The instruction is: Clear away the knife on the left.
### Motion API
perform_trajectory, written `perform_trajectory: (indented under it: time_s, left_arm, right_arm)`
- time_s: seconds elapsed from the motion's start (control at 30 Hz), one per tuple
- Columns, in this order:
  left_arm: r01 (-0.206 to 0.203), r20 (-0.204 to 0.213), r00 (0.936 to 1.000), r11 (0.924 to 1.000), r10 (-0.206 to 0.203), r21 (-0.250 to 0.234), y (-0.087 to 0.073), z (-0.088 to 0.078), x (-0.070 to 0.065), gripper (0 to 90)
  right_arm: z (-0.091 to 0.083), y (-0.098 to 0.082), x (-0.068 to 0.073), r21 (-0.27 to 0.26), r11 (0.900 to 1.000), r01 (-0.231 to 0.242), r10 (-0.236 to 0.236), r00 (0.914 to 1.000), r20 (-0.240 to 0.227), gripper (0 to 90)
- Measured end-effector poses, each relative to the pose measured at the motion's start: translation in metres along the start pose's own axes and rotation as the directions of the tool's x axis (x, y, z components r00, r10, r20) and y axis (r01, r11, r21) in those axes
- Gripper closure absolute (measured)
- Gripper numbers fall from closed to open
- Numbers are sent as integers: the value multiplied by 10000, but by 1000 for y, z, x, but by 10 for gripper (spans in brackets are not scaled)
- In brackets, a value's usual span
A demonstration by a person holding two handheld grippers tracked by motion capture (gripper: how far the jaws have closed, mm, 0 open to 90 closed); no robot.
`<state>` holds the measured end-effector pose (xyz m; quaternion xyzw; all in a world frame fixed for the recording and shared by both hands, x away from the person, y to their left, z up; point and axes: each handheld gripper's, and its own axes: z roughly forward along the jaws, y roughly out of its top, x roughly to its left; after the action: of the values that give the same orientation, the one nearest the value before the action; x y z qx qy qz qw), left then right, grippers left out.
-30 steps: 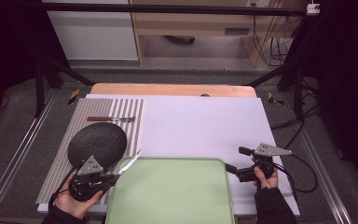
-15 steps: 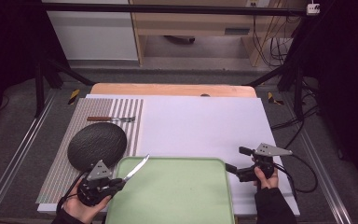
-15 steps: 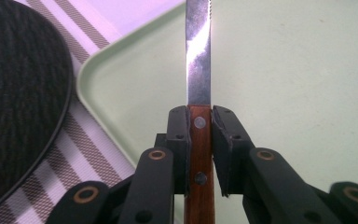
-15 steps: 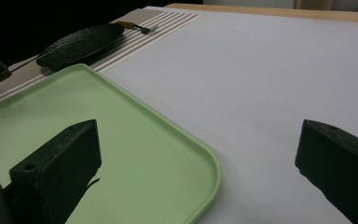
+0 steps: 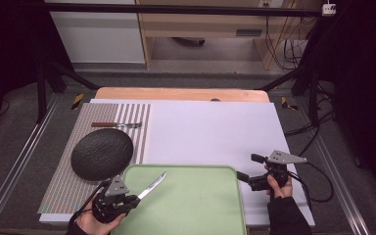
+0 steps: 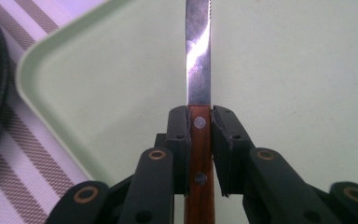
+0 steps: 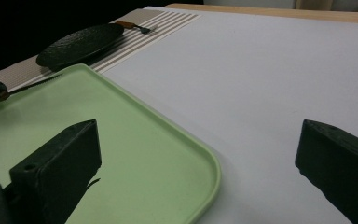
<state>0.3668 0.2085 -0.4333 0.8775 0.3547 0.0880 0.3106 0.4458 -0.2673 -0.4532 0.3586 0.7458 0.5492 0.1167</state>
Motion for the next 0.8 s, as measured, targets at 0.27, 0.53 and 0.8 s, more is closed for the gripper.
perform_trajectory:
  time_s: [0.27, 0.53, 0.8]
  left_arm:
    - [-84, 80, 9999, 9992, 81, 392, -2, 11, -9, 771]
    - [-65, 77, 10000, 9960, 58, 895, -5, 18, -12, 770]
    - [-63, -41, 10000, 9943, 68, 1066, -7, 21, -13, 770]
  right_arm:
    - [0, 0, 0, -3, 10000, 3, -3, 10000, 0, 8]
    - [0, 0, 0, -2, 10000, 3, -3, 10000, -8, 8]
    - [0, 0, 0, 1, 10000, 1, -1, 10000, -9, 8]
